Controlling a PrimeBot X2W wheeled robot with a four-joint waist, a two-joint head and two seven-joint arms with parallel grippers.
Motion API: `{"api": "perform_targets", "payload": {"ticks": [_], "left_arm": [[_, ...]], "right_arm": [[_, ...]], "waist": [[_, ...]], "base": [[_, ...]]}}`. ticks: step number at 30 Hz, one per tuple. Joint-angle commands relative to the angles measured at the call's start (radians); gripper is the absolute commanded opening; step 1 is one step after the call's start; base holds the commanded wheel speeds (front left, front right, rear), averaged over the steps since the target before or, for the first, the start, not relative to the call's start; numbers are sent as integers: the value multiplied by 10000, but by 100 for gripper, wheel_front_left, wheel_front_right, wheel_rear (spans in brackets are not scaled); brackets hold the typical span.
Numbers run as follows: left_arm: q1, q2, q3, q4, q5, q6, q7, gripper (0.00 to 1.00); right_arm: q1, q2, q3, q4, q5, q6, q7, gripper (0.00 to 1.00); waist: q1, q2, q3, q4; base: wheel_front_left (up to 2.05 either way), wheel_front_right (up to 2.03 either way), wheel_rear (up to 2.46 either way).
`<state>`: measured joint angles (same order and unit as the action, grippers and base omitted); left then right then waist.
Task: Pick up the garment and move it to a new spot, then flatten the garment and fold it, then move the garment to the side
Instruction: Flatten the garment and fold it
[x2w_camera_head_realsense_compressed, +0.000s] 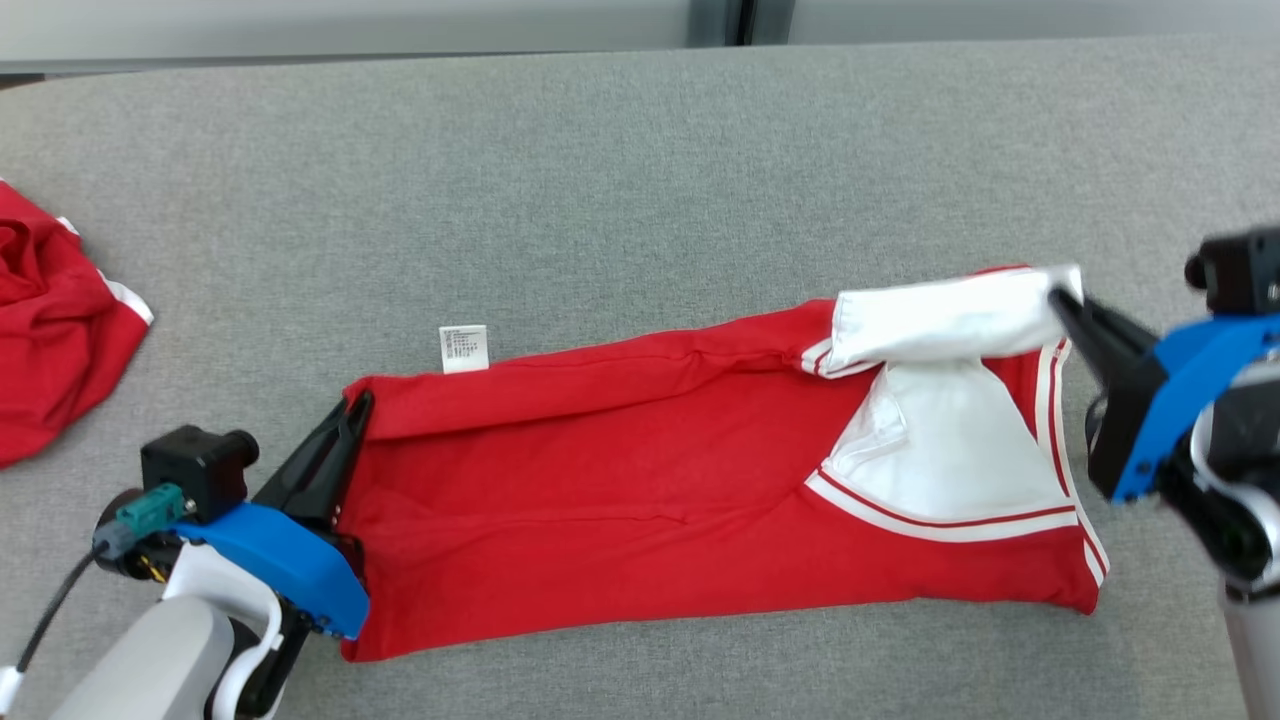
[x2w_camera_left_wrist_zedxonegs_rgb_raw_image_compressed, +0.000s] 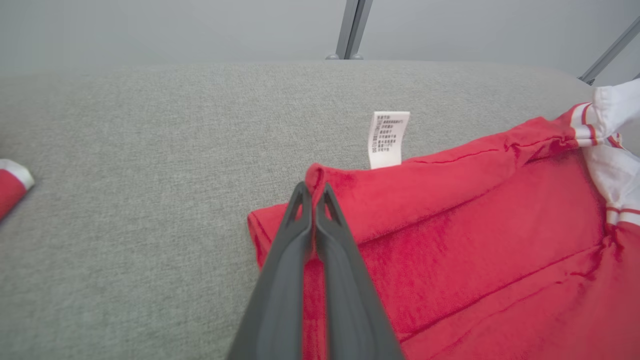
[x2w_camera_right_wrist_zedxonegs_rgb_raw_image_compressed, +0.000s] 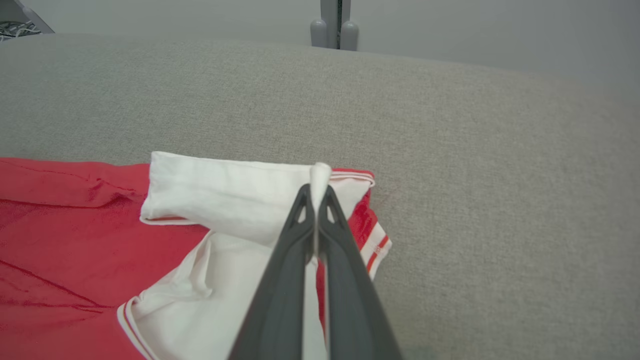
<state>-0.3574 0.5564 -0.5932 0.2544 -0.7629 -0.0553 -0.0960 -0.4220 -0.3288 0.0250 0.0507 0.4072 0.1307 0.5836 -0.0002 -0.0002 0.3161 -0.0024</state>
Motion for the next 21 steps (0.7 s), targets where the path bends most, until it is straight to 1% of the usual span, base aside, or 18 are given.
{"api": "perform_targets", "payload": {"ticks": [1, 2, 10, 16, 17, 18, 19, 20, 21], "left_arm": [[169, -62, -30, 76, 104, 101, -171, 0], [169, -62, -30, 76, 104, 101, -171, 0], [417, -240, -47, 368, 332, 514, -665, 0], [488, -408, -171, 646, 439, 642, -918, 0], [498, -436, -158, 694, 432, 667, -943, 4], [537, -477, -155, 744, 401, 674, -971, 19], [585, -520, -141, 794, 337, 709, -988, 47], [648, -572, -110, 839, 278, 748, -997, 99], [700, -599, -88, 872, 232, 784, -998, 100]], "right_arm": [[620, 177, -234, -403, -135, 1, 192, 0], [620, 177, -234, -403, -135, 1, 192, 0], [2432, 957, -812, -1810, -313, 1, 761, 0], [3355, 1334, -955, -2573, -397, 1, 1291, 0], [3480, 1386, -990, -2649, -416, 1, 1390, 0], [3610, 1432, -1018, -2705, -436, 1, 1478, 0], [3714, 1482, -1060, -2745, -446, 1, 1589, 0], [3813, 1488, -1027, -2787, -464, 1, 1729, 9], [3914, 1517, -1033, -2817, -455, 1, 1861, 93]], "waist": [[2, 2, -106, 27], [2, 2, -106, 27], [2, 2, -324, 60], [2, 2, -384, -47], [2, 2, -399, -62], [2, 2, -423, -76], [2, 2, -445, -85], [2, 2, -478, -90], [2, 2, -506, -93]], "base": [[0, 0, 0], [0, 0, 0], [0, 0, 0], [0, 0, 0], [0, 0, 0], [0, 0, 0], [0, 0, 0], [0, 0, 0], [0, 0, 0]]}}
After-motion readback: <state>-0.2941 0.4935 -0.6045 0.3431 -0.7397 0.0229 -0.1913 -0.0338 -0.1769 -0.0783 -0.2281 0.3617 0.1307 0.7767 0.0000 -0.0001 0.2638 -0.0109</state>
